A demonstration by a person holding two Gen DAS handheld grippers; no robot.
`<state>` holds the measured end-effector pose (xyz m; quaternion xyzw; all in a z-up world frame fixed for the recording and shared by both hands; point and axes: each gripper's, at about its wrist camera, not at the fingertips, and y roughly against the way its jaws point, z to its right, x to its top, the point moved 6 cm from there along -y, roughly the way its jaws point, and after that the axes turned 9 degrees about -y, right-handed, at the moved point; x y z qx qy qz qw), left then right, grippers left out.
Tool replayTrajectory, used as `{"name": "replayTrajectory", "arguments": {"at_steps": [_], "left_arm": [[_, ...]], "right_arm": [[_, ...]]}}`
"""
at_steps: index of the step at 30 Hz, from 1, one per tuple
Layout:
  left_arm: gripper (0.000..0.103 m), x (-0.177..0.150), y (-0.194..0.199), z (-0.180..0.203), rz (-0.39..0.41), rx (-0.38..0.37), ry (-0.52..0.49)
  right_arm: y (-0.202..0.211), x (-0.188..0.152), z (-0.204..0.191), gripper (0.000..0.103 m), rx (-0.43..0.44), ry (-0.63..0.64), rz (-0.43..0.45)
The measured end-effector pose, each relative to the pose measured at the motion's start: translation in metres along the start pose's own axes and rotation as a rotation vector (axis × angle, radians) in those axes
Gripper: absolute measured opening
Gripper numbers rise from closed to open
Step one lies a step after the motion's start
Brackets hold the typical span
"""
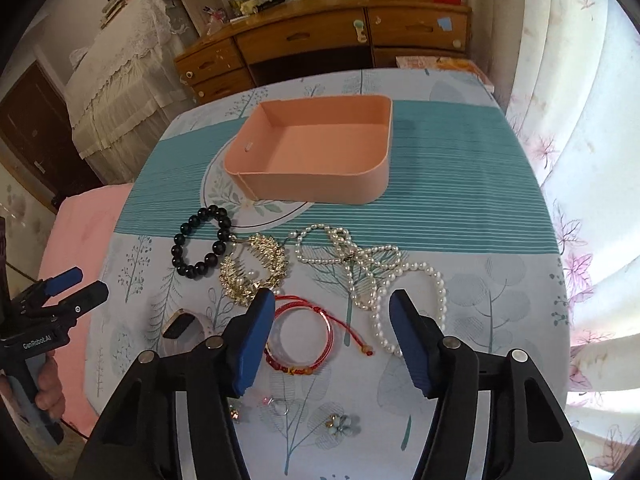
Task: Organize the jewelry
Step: 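Grasp the black bead bracelet with the left tool while the right tool grasps the pearl bracelet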
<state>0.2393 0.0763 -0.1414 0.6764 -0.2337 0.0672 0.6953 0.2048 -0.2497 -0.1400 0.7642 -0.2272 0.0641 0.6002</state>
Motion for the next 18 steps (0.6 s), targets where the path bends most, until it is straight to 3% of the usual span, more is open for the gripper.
{"name": "replayTrajectory", "arguments": {"at_steps": [9,18], "left_arm": [[0.093,0.027,-0.082,0.001,-0.138,0.030,-0.015],[0.085,0.041,-0.117,0.002,-0.184,-0.018,0.000]], "right_arm": [[-0.048,0.028,0.014,0.061,-0.034,-0.025,-0.086],[-0.053,0.019,0.050,0.061,-0.097,-0.076,-0.123]]}}
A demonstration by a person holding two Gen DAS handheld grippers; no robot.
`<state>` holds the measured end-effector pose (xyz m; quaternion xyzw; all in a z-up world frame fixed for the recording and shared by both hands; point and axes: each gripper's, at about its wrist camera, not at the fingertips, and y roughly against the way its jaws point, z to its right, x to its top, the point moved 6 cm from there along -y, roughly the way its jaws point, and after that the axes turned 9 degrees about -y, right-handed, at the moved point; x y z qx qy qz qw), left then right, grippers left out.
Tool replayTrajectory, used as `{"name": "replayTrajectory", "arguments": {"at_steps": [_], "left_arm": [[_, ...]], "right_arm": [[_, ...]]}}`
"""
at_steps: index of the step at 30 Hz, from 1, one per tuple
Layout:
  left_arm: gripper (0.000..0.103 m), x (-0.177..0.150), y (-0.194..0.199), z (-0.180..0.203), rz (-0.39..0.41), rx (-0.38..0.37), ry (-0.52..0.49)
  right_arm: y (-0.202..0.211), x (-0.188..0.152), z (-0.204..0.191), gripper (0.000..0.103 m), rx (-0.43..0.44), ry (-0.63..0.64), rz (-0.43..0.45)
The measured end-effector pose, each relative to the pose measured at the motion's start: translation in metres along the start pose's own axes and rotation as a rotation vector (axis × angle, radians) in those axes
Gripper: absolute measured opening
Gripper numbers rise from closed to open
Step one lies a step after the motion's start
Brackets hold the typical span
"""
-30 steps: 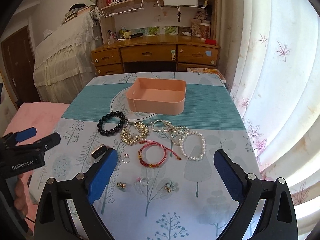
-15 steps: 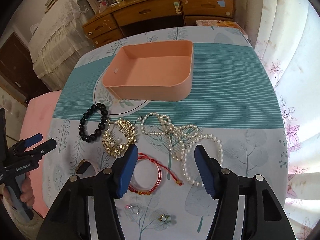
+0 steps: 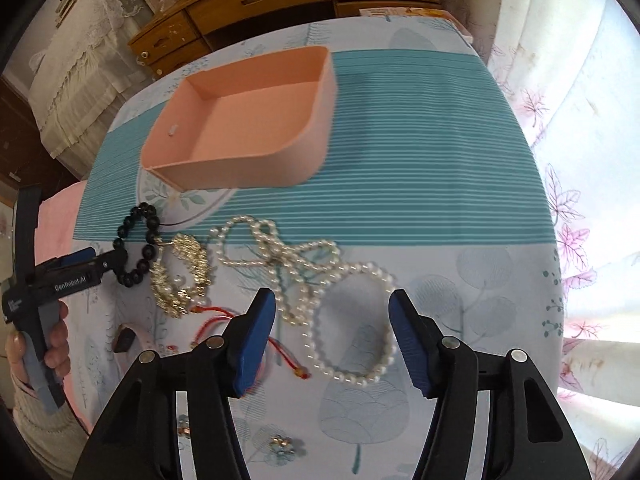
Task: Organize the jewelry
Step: 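Grasp the black bead bracelet with the left tool while the right tool grasps the pearl bracelet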
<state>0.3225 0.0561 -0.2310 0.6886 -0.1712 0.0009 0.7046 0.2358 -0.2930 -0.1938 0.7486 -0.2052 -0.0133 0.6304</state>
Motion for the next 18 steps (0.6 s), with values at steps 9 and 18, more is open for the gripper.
{"name": "replayTrajectory", "arguments": {"at_steps": [9,18], "left_arm": [[0.077,0.015,-0.009,0.001,-0.054,-0.011,-0.029],[0.014,0.028,-0.003,0.037,-0.099,-0.030,-0.139]], "right_arm": [[-0.019,-0.006,0.032,0.040,-0.043,-0.034,-0.052],[-0.026,-0.012,0.022,0.032,-0.130,0.059,-0.050]]}}
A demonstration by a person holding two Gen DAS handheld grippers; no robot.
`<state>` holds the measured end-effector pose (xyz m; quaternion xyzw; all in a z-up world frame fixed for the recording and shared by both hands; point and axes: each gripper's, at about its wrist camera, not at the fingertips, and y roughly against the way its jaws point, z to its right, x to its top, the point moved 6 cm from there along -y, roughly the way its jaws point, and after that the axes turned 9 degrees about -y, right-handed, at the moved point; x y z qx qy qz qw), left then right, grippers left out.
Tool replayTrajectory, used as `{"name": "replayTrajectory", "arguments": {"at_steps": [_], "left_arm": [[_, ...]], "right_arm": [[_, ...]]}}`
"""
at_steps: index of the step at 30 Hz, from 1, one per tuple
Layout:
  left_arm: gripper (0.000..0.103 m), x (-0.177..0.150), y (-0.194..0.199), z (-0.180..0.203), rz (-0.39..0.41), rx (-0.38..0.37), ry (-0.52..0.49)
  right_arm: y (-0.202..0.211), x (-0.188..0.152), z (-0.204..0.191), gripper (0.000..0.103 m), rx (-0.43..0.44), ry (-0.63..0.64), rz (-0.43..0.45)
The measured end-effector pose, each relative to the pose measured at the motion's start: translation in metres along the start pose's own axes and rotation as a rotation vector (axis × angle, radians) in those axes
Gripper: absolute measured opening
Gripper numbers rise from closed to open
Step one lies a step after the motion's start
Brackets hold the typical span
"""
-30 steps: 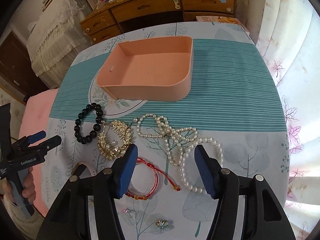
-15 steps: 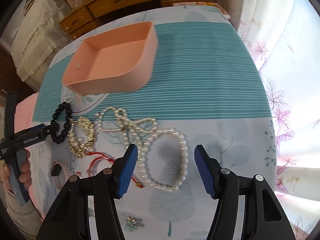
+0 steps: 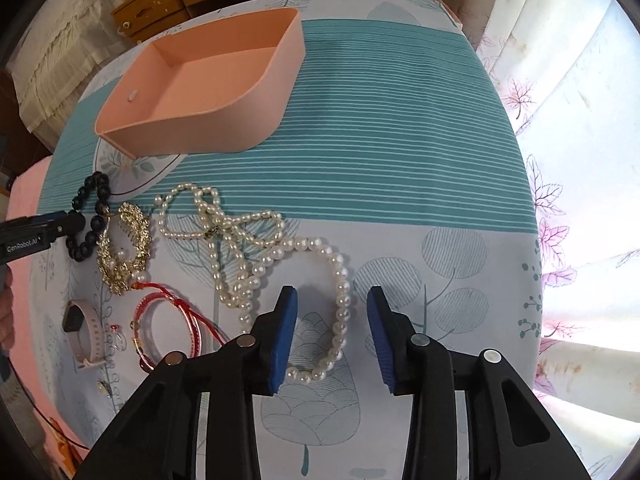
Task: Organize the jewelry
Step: 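Grasp the black bead bracelet with the left tool while the right tool grasps the pearl bracelet, then carry both bracelets into the pink box and open both tools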
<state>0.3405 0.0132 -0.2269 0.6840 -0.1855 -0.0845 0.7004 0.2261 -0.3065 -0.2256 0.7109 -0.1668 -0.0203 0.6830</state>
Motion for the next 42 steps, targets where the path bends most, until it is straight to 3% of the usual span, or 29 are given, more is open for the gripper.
{"name": "replayTrajectory", "arguments": {"at_steps": [3,5,11,21,29,34,42], "left_arm": [[0.012,0.003,-0.002,0.003,0.006,0.010,0.005],[0.012,0.000,-0.002,0.005,0.022,-0.033,0.033],[0.012,-0.004,0.022,0.005,0.086,-0.052,0.064],[0.012,-0.012,0.134,0.030,0.291,-0.035,0.012],[0.012,0.017,0.183,0.054,0.427,-0.051,-0.011],[0.012,0.050,0.179,0.070,0.471,-0.043,-0.021],[0.012,0.092,0.122,0.078,0.426,-0.028,-0.026]], "right_arm": [[0.000,0.000,0.001,0.023,-0.011,0.002,0.009],[0.001,0.000,0.004,0.007,-0.004,-0.017,0.011],[0.015,-0.002,0.008,0.007,0.060,-0.056,0.023],[0.116,0.021,-0.018,0.007,0.139,-0.041,0.239],[0.182,0.062,-0.062,0.007,0.199,-0.025,0.389],[0.179,0.099,-0.097,0.007,0.235,-0.031,0.402],[0.119,0.148,-0.122,0.007,0.241,-0.073,0.350]]}}
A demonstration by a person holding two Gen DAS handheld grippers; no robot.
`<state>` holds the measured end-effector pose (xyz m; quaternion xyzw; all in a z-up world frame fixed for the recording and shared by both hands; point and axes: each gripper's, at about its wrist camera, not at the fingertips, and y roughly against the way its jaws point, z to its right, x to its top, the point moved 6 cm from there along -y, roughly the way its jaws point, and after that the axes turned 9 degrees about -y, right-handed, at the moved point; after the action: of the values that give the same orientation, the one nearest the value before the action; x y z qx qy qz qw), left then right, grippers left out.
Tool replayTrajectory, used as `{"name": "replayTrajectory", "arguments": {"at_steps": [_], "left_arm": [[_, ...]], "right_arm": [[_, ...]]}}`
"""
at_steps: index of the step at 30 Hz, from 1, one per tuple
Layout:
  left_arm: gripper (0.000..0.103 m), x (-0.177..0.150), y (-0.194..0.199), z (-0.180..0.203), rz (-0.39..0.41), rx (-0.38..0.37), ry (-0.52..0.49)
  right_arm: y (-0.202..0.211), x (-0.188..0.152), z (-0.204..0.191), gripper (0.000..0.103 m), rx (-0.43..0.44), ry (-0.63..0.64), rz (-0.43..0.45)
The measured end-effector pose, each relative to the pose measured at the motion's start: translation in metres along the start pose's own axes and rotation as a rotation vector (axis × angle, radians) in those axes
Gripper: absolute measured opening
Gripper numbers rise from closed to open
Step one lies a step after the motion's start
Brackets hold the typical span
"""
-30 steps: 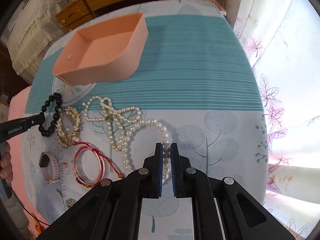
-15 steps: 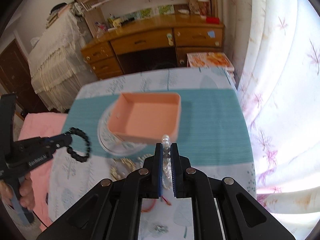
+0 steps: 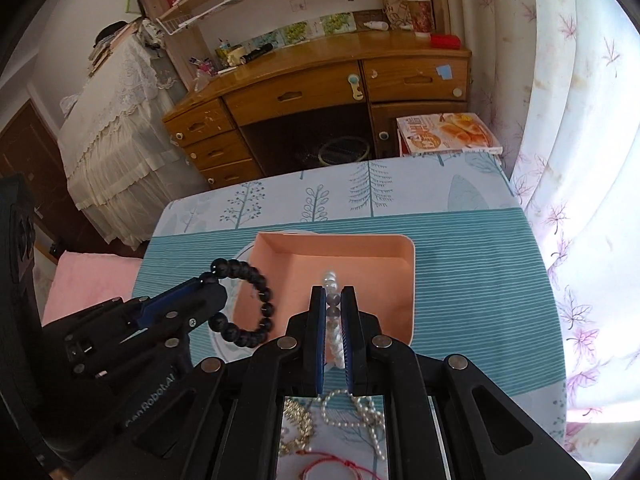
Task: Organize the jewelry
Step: 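Carry both bracelets into the pink box and open both tools, then withdraw both tools from the pink box back over the jewelry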
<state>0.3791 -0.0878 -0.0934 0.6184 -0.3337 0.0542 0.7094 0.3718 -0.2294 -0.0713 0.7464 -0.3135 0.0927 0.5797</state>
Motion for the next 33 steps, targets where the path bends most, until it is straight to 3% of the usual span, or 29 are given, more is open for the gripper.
{"name": "replayTrajectory", "arguments": {"at_steps": [4,6,7,8,12,23,29,33], "left_arm": [[0.014,-0.007,-0.025,0.004,-0.074,-0.054,-0.016],[0.018,-0.012,-0.030,0.006,-0.109,-0.079,-0.020],[0.018,-0.015,-0.030,0.006,-0.117,-0.076,-0.021],[0.018,-0.018,-0.029,0.006,-0.112,-0.070,-0.021],[0.018,-0.028,-0.014,0.005,-0.072,-0.055,-0.022],[0.018,-0.067,0.086,0.022,0.208,-0.007,-0.077],[0.018,-0.096,0.125,0.029,0.243,-0.024,-0.089],[0.018,-0.122,0.146,0.021,0.241,-0.120,0.001]], "right_arm": [[-0.033,0.001,0.011,0.008,-0.006,-0.019,-0.044],[-0.046,-0.002,0.018,0.013,-0.027,-0.023,-0.065],[-0.050,-0.002,0.021,0.022,-0.041,-0.017,-0.063],[-0.052,-0.004,0.024,0.028,-0.053,-0.009,-0.055],[-0.049,-0.012,0.032,0.029,-0.080,0.008,-0.028],[0.032,-0.067,0.040,0.029,-0.039,0.050,0.060],[0.085,-0.107,0.038,0.029,0.000,0.051,0.115],[0.119,-0.138,0.028,0.029,0.018,0.084,0.145]]}}
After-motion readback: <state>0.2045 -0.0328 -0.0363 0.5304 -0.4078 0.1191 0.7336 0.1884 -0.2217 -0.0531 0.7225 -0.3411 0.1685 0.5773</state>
